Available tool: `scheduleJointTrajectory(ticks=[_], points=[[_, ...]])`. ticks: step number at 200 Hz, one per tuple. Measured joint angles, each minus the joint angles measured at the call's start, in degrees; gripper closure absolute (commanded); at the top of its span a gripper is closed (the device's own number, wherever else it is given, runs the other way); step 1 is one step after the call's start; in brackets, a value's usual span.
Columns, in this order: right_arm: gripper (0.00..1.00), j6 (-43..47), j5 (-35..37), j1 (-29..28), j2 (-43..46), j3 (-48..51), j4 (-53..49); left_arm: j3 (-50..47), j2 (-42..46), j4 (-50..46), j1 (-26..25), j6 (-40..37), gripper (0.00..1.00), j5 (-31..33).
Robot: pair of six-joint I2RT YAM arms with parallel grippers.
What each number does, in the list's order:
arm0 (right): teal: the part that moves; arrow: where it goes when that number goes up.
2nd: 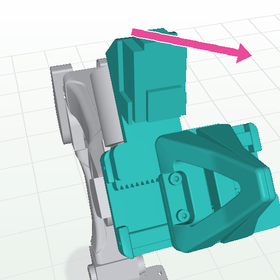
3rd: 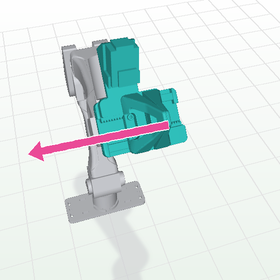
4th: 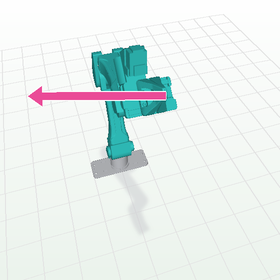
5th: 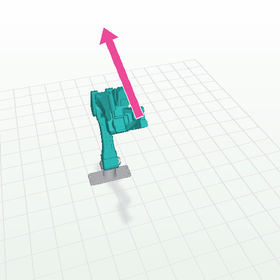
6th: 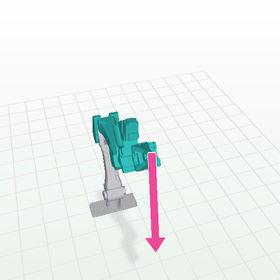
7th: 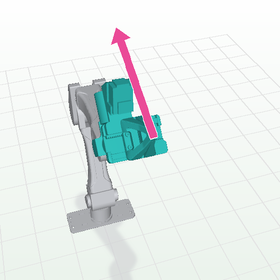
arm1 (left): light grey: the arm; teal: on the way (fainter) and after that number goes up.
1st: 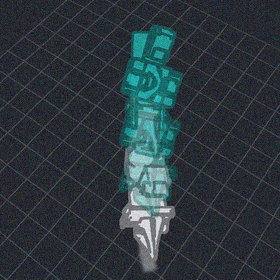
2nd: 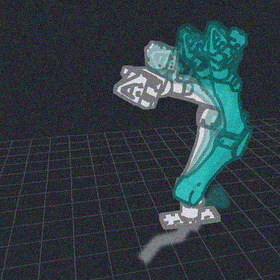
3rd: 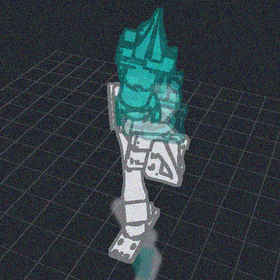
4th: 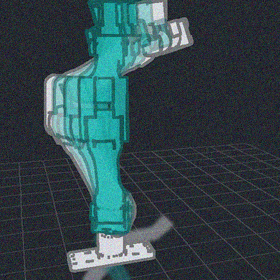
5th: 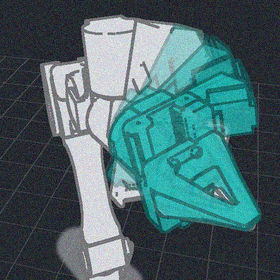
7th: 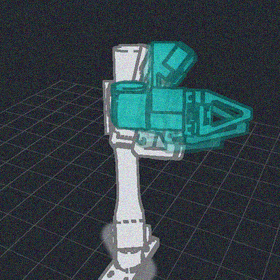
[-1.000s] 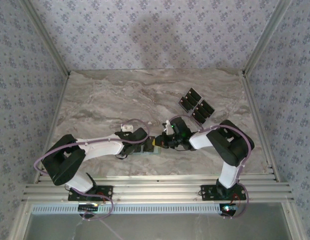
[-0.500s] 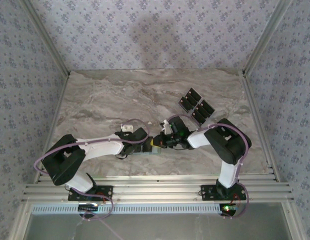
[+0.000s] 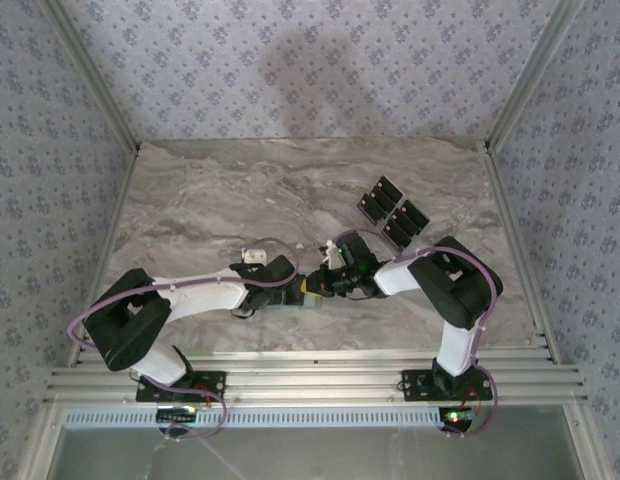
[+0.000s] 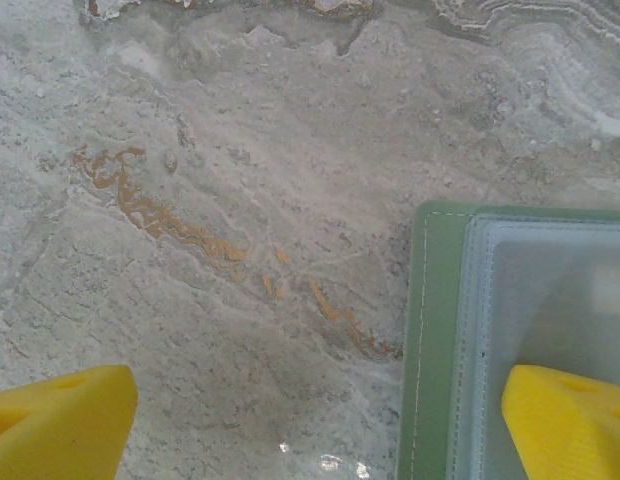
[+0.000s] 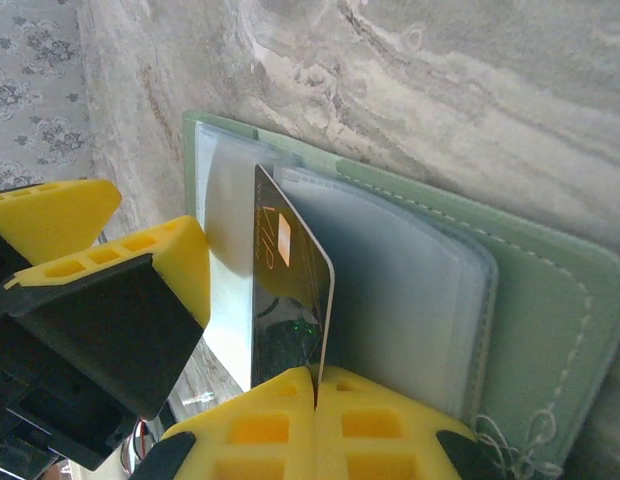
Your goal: Put the credit cards into the card holder
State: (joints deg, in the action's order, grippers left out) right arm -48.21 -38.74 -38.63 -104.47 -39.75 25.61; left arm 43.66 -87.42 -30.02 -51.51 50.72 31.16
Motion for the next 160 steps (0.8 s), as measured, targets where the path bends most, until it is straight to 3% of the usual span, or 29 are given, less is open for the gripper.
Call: scheduleJointTrajectory(ticks=[160], points=[[1.00,1.49,-1.77,0.79,-0.48,-4.81,-11.15,0.00,0.00,0.02,0.00,-0.02,0.05,0.04]])
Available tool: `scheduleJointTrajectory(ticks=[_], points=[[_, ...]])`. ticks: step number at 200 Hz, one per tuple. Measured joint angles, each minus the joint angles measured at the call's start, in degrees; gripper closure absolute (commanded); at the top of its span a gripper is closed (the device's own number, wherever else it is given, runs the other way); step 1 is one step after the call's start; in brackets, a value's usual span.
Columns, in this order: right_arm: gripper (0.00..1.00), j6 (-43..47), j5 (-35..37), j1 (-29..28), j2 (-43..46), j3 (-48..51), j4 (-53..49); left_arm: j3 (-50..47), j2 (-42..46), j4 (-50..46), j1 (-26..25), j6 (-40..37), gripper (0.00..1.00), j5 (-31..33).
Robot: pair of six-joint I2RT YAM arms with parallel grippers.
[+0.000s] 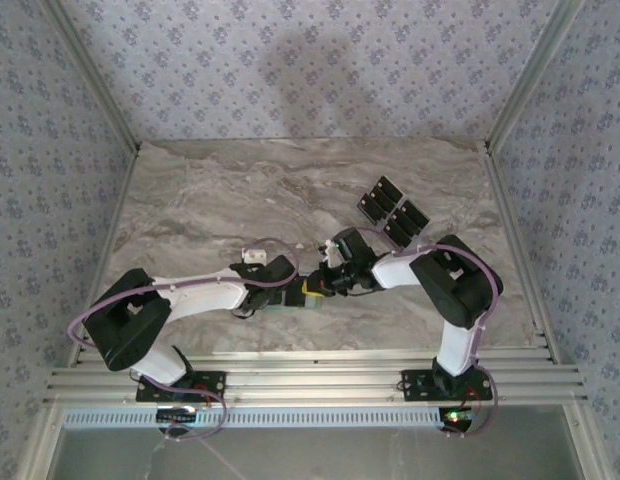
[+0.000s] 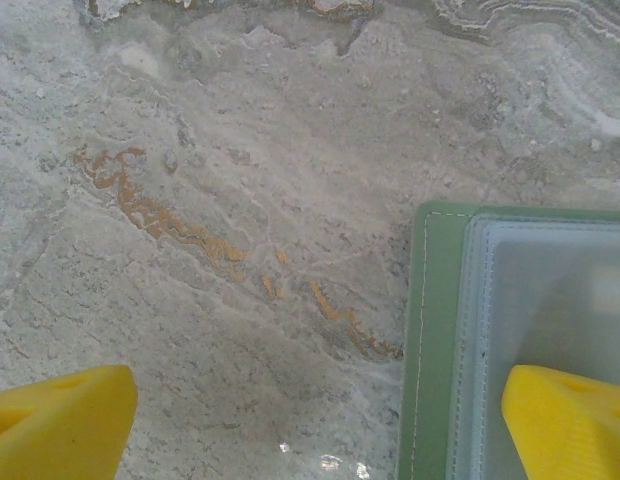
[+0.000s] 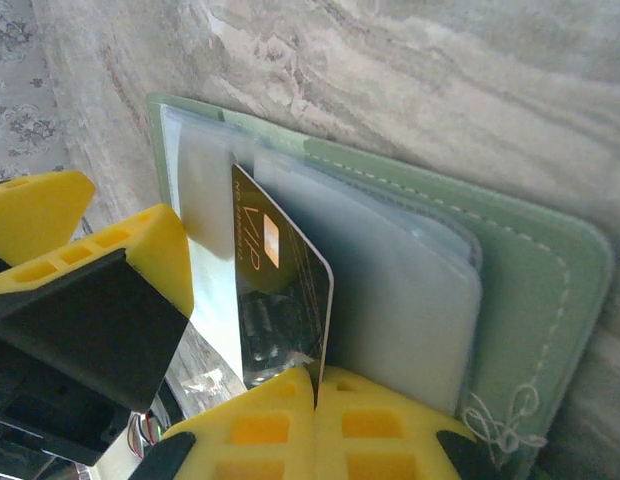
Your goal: Put the credit cards into the card holder
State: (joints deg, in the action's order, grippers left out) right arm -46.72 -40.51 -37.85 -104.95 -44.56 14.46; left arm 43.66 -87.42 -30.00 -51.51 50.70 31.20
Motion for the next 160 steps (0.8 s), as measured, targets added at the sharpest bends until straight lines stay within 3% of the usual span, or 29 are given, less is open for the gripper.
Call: scheduleJointTrajectory(ticks=[160], points=[[1.00,0.87,-1.99,-0.94,-3.89,-6.12,-4.46,-0.24,0.04,0.28,-0.04,0.00,0.05,0.17]])
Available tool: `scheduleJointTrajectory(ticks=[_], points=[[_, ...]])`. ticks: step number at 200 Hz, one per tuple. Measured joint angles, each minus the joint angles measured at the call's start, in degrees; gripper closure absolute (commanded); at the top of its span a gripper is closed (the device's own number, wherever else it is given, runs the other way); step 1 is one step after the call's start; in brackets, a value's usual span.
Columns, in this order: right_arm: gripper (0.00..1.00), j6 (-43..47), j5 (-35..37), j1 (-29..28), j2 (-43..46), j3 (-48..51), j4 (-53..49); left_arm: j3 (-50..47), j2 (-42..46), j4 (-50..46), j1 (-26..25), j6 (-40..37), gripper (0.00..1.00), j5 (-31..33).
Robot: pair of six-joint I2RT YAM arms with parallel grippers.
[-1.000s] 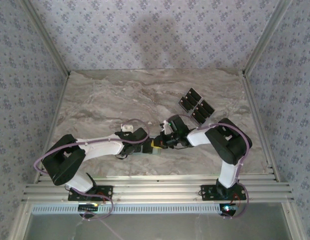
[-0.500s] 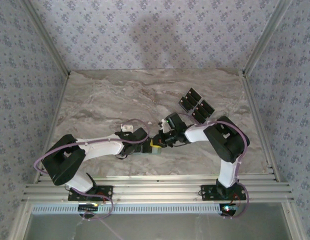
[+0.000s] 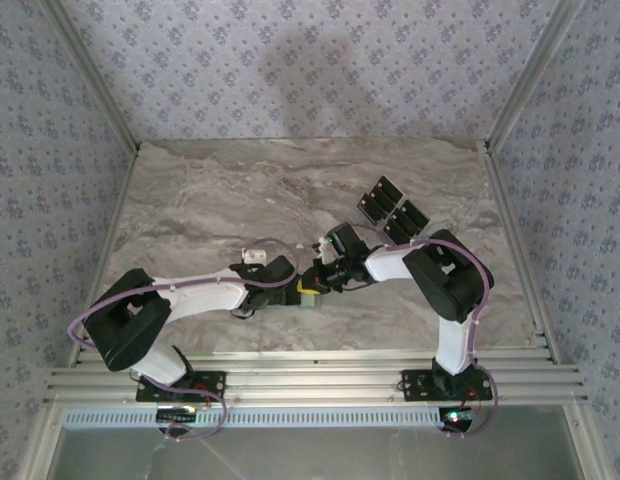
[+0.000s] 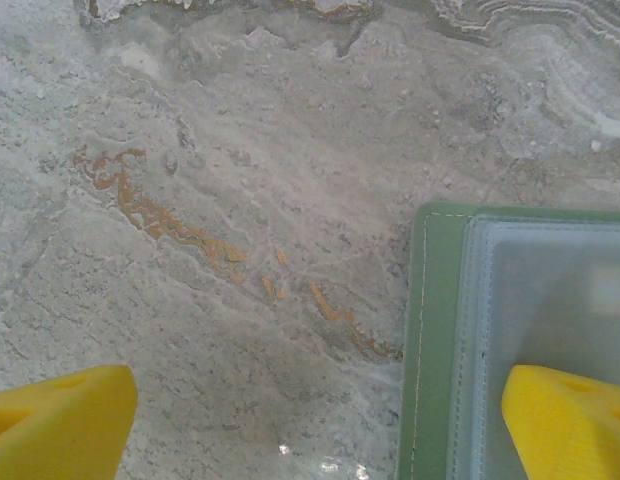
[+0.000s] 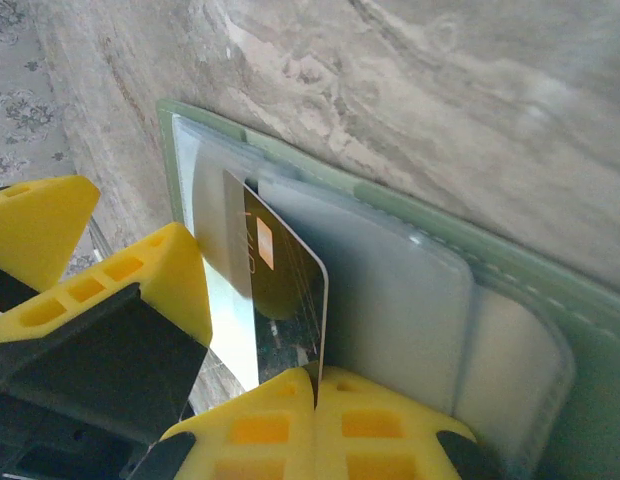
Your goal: Put the credit cards into the card holder
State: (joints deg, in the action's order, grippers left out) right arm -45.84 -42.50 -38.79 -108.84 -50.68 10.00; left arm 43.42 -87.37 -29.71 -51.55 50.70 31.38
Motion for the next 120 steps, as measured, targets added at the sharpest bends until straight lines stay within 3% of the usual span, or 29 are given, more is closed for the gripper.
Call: scheduleJointTrajectory(ticks=[20,50,66,120], points=[[1.00,0.00,0.07,-0.55,-0.63,-1.09,-0.55,0.00,0.04,-0.02,0.00,0.00,0.05,0.00],[0.71,0.35,0.04,-0.85,-0.66,-1.75,-1.16,0.00,0.26,-0.13,0.00,0.00,0.05,0.00],[0.62,0.74,0.79,-1.07,0.68,-1.99,-2.01,0.00,0.50,-0.33,0.00,-0.02,0.04,-0.02],[0.60,2.40,3.32,-0.61,3.74,-0.61,-5.57,0.00,3.26,-3.80,0.04,-0.22,0.04,0.02]])
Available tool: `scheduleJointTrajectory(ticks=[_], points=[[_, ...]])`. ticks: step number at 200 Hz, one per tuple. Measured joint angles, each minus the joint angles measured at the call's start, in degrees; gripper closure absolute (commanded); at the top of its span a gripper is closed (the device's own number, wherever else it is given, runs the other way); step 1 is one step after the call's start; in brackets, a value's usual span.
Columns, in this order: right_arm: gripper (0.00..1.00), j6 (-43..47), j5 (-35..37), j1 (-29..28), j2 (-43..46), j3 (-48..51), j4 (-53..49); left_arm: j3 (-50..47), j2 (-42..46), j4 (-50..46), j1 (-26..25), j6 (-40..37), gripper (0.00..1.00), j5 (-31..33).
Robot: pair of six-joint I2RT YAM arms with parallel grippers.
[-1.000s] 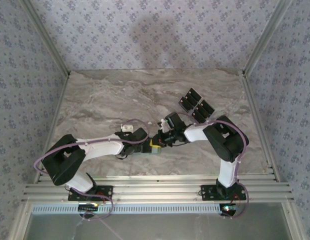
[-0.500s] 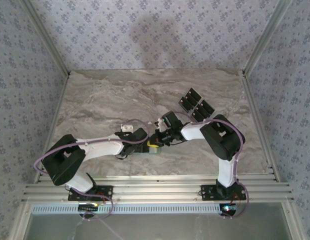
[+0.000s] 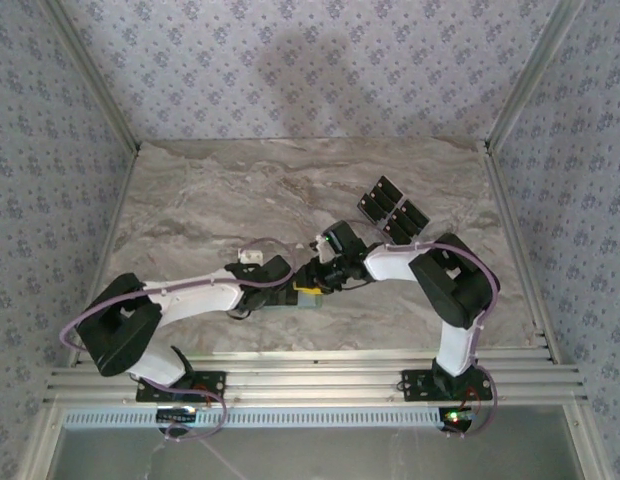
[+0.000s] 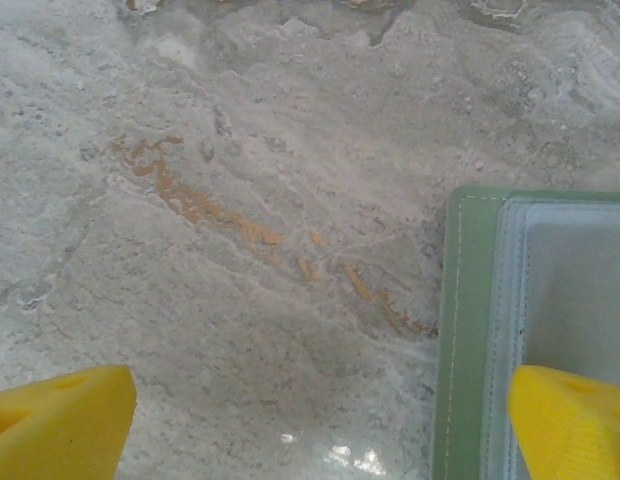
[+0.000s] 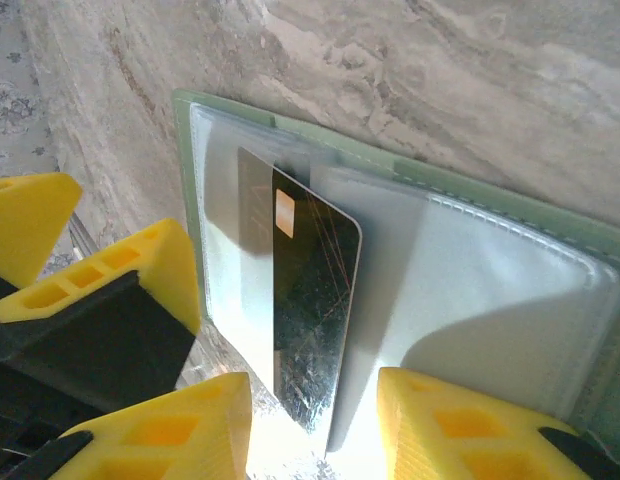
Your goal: Put the credit cards into the card holder
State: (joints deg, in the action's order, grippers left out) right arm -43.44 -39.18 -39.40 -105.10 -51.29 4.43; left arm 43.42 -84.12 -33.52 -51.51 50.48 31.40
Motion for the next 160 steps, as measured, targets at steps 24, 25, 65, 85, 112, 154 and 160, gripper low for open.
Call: scheduleJointTrajectory(ticks=[24,25,65,85,112,154,160], points=[[0.59,0.22,0.00,0.33,0.37,0.66,0.28,0.02,0.92,-1.07,0.13,-0.04,0.04,0.00],[0.60,0.24,0.02,0.35,0.37,0.68,0.28,0.02,0.94,-1.09,0.13,-0.04,0.04,0.00],[0.59,1.33,2.32,1.68,2.91,2.32,-2.36,-0.04,1.97,-1.42,0.90,-0.04,0.04,0.00],[0.59,2.36,4.11,2.21,4.17,2.38,-5.38,-0.50,2.49,-1.27,1.18,-0.11,0.04,0.00],[0.61,4.02,7.08,1.92,5.64,1.53,-10.40,-1.01,2.51,-1.09,1.25,-0.48,0.04,0.00],[0.77,7.08,12.98,-1.36,6.86,-3.58,-18.16,-1.27,2.47,-0.48,1.25,-0.92,0.04,0.00],[0.81,7.41,13.77,-2.05,6.86,-4.46,-18.93,-1.31,2.47,-0.48,1.25,-0.92,0.04,0.00]])
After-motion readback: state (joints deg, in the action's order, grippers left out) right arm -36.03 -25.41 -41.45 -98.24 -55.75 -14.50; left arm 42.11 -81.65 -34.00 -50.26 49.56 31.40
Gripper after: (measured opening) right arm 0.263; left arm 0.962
